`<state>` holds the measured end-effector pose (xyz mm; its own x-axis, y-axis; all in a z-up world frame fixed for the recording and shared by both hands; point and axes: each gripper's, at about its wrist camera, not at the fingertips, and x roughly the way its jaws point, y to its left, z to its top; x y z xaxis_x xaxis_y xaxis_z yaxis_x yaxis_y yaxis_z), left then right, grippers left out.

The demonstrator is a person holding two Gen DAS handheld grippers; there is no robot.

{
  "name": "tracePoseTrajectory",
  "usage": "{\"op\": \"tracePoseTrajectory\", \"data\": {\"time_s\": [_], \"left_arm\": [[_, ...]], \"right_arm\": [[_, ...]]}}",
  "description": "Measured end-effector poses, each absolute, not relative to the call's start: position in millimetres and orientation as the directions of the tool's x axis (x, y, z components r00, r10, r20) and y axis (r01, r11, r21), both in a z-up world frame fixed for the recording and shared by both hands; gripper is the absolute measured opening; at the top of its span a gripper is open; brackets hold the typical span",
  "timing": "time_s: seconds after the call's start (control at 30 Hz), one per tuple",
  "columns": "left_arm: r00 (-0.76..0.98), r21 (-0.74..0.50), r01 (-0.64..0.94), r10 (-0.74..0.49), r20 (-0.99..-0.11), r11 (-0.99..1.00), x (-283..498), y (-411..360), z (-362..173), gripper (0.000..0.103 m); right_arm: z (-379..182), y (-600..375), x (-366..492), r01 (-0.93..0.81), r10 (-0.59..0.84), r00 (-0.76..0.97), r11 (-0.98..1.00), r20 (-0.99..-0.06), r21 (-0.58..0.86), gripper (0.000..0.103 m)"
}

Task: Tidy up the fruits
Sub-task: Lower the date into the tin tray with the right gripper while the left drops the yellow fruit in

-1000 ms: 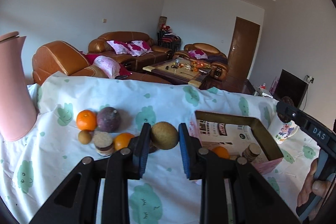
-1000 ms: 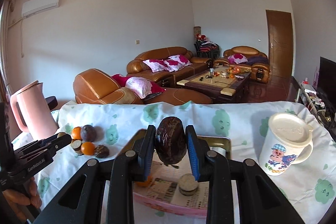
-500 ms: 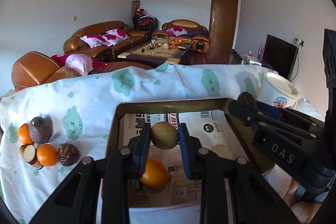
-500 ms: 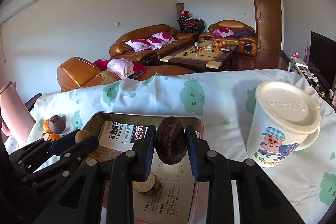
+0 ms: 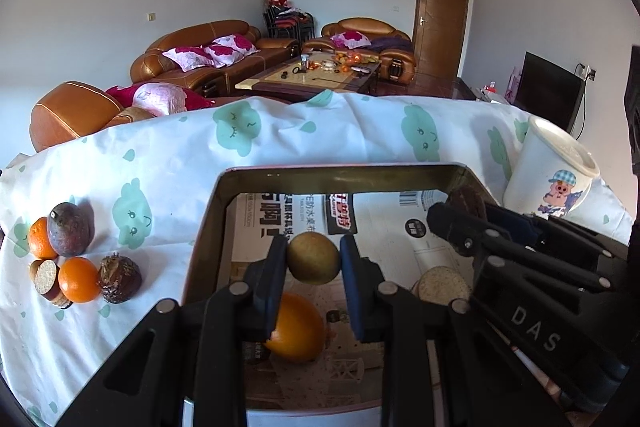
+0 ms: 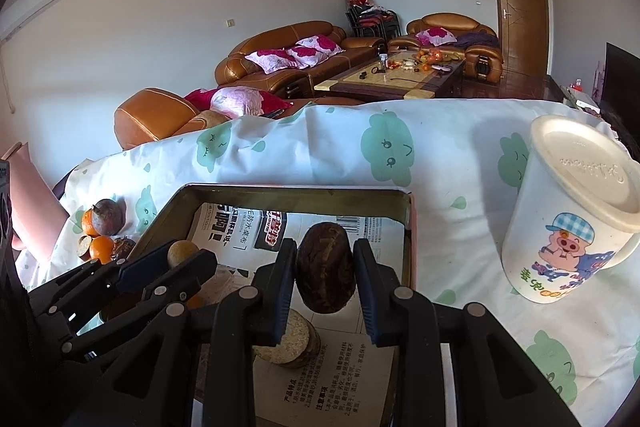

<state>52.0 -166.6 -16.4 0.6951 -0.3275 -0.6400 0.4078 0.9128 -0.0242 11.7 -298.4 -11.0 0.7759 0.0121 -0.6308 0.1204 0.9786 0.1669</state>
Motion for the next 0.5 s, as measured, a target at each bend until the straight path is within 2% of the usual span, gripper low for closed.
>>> {"op": "tracePoseTrajectory", "data": {"time_s": [0.13,0.23,0.27,0.3,0.37,0.47,0.5], "left_arm": [[0.703,-0.018,0.395,-0.314,-0.638,0.919,50.2,-164.7,-15.5,0.029],[0.719,-0.008,0.380,-0.301,-0.626,0.925,46.5,-163.1,-12.6,0.036],[0.723,-0.003,0.377,-0.297,-0.623,0.926,44.5,-163.6,-11.8,0.052],[0.731,0.005,0.370,-0.287,-0.619,0.929,43.1,-163.4,-11.2,0.077],[0.759,0.028,0.350,-0.266,-0.594,0.936,37.7,-162.8,-7.7,0.101],[0.796,0.053,0.356,-0.273,-0.540,0.933,24.7,-164.1,-0.5,0.103],[0.800,0.064,0.358,-0.271,-0.535,0.931,22.6,-164.8,0.4,0.103]], "right_arm": [[-13.5,-300.1,13.9,0.105,0.056,0.772,0.971,-0.633,0.214,0.032],[-14.3,-304.3,14.9,0.097,0.101,0.768,0.957,-0.632,0.272,0.032],[-13.3,-305.7,13.9,0.097,0.107,0.773,0.954,-0.626,0.283,0.033],[-11.7,-307.0,12.3,0.094,0.114,0.780,0.951,-0.616,0.296,0.035],[-7.1,-307.9,7.8,0.090,0.121,0.797,0.945,-0.591,0.314,0.051],[4.8,-308.3,-2.0,0.095,0.100,0.836,0.942,-0.540,0.321,0.066],[9.3,-308.3,-5.7,0.102,0.082,0.850,0.943,-0.520,0.316,0.068]]}}
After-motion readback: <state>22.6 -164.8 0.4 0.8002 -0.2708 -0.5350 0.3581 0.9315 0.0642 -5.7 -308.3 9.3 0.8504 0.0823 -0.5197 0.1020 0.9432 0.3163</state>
